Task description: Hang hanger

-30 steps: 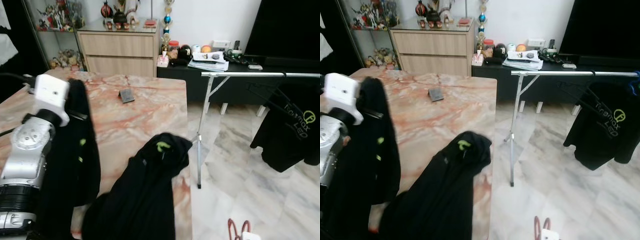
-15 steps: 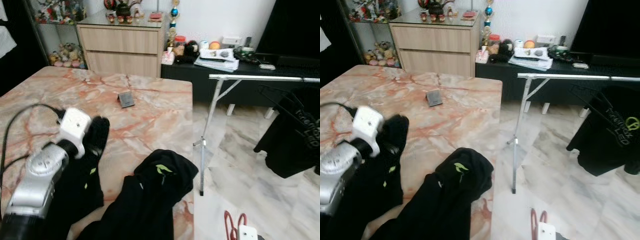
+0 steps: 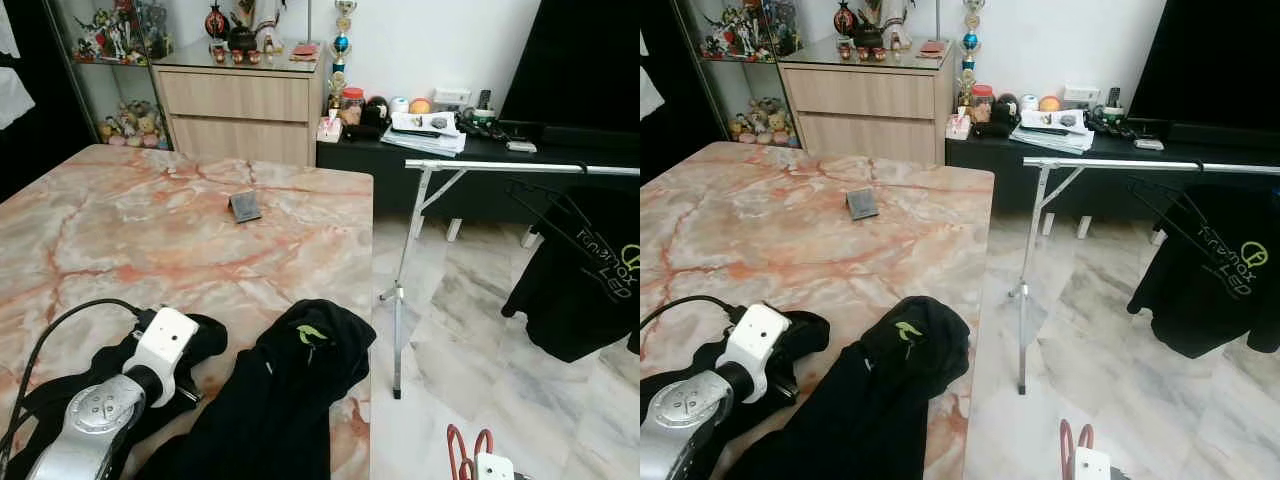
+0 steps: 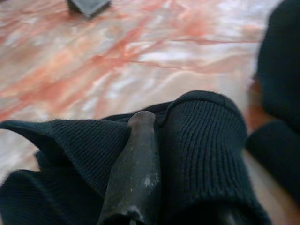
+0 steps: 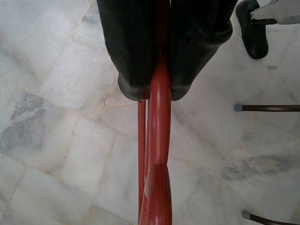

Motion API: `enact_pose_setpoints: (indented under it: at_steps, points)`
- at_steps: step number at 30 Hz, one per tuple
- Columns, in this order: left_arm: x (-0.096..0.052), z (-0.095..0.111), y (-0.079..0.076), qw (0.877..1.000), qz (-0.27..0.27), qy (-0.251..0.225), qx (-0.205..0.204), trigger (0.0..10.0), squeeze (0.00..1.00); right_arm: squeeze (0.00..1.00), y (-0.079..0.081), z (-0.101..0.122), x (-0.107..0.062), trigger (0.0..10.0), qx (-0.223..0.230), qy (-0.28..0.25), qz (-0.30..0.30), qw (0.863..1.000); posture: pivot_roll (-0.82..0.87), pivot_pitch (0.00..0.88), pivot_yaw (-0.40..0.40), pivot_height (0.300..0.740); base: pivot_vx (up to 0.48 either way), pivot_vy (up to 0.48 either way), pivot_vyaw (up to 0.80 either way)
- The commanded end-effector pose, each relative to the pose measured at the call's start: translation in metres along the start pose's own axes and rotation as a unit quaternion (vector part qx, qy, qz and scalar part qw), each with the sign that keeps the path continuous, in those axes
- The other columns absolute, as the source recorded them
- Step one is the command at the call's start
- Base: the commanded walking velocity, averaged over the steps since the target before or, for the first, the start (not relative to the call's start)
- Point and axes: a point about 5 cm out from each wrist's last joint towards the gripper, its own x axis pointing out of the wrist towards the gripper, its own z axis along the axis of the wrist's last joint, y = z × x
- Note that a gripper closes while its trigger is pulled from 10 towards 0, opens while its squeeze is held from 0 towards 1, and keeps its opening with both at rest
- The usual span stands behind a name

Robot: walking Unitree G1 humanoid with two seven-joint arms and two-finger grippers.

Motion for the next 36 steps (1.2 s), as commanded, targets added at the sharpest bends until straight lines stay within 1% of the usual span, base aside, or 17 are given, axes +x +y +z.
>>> enact_pose_setpoints:
  at_steps: [1,5,9,11,14,17,19,24,26,28,29,30,31,32,34,35,36]
  points:
    - [-0.005,0.004,0.007,1.000,0.027,-0.008,0.008,10.0,0.96,0.00,-0.001,0.000,0.000,10.0,-0.002,0.001,-0.001,1.000,0.06,0.000,-0.022,0.740,0.000,0.000,0.00]
    - [-0.012,0.011,0.016,0.998,0.057,-0.033,0.003,10.0,0.97,0.00,-0.002,0.000,0.000,10.0,-0.003,0.001,-0.002,1.000,0.07,0.000,-0.027,0.740,0.000,0.000,0.00]
    - [-0.018,0.014,0.020,0.998,0.055,-0.041,0.007,10.0,0.96,0.00,-0.002,0.001,0.000,10.0,-0.005,0.002,-0.002,1.000,0.08,0.000,-0.029,0.740,0.000,0.000,0.00]
    - [-0.022,0.014,0.019,0.998,0.045,-0.041,0.016,10.0,0.96,0.00,-0.003,0.000,0.000,10.0,-0.006,0.002,-0.002,1.000,0.08,0.000,-0.031,0.740,0.000,0.000,0.00]
    - [-0.031,0.011,0.009,0.999,-0.016,-0.031,0.037,10.0,0.95,0.00,-0.003,0.000,0.000,10.0,-0.007,0.003,-0.001,1.000,0.08,0.000,-0.032,0.740,0.000,0.000,0.00]
    - [-0.036,0.009,0.005,0.998,-0.044,-0.024,0.047,10.0,0.95,0.00,-0.003,0.000,0.000,10.0,-0.007,0.003,-0.001,1.000,0.08,0.000,-0.030,0.740,0.000,0.000,0.00]
    - [-0.047,0.005,0.004,0.997,-0.064,-0.011,0.044,10.0,0.96,0.00,-0.003,0.000,0.000,10.0,-0.007,0.003,-0.001,1.000,0.08,0.000,-0.030,0.740,0.000,0.000,0.00]
    - [-0.064,0.001,0.021,0.998,-0.043,-0.003,0.040,10.0,0.96,0.00,-0.003,0.000,0.000,10.0,-0.006,0.003,-0.001,1.000,0.09,0.000,-0.033,0.740,0.000,0.000,0.00]
    - [-0.074,-0.001,0.032,0.999,-0.015,0.000,0.035,10.0,0.97,0.00,-0.004,0.000,0.000,10.0,-0.007,0.003,-0.002,1.000,0.09,0.000,-0.037,0.740,0.000,0.000,0.00]
    - [-0.082,-0.003,0.043,0.999,0.030,-0.007,0.018,10.0,0.93,0.00,-0.004,0.000,0.000,10.0,-0.008,0.003,-0.002,1.000,0.10,0.000,-0.037,0.740,0.000,0.000,0.00]
    - [-0.084,-0.003,0.048,0.998,0.058,-0.017,0.005,10.0,0.89,0.00,-0.004,0.000,0.000,10.0,-0.008,0.003,-0.002,1.000,0.10,0.000,-0.038,0.740,0.000,0.000,0.00]
    - [-0.086,-0.001,0.055,0.994,0.102,-0.034,-0.010,10.0,0.65,0.00,-0.005,0.000,0.000,10.0,-0.008,0.003,-0.002,1.000,0.10,0.000,-0.042,0.740,0.000,0.000,0.00]
    - [-0.090,0.000,0.064,0.984,0.163,-0.063,-0.043,10.0,0.35,0.00,-0.005,0.000,0.000,10.0,-0.010,0.003,-0.002,1.000,0.10,0.000,-0.044,0.740,0.000,0.000,0.00]
    - [-0.091,0.002,0.065,0.974,0.194,-0.088,-0.080,10.0,0.00,0.00,-0.005,0.001,0.000,10.0,-0.011,0.003,-0.002,1.000,0.11,0.000,-0.047,0.740,0.000,0.000,0.00]
    - [-0.090,0.003,0.064,0.971,0.198,-0.097,-0.095,10.0,0.00,0.00,-0.006,0.001,0.000,10.0,-0.012,0.003,-0.001,1.000,0.11,0.000,-0.051,0.740,0.000,0.000,0.00]
    - [-0.085,0.009,0.050,0.969,0.182,-0.116,-0.124,10.0,0.00,0.00,-0.006,0.001,0.000,10.0,-0.013,0.002,-0.001,1.000,0.10,0.000,-0.053,0.740,0.000,0.000,0.00]
    - [-0.083,0.011,0.043,0.968,0.174,-0.124,-0.134,10.0,0.00,0.00,-0.006,0.001,0.000,10.0,-0.014,0.002,-0.001,1.000,0.10,0.000,-0.054,0.740,0.000,0.000,0.00]
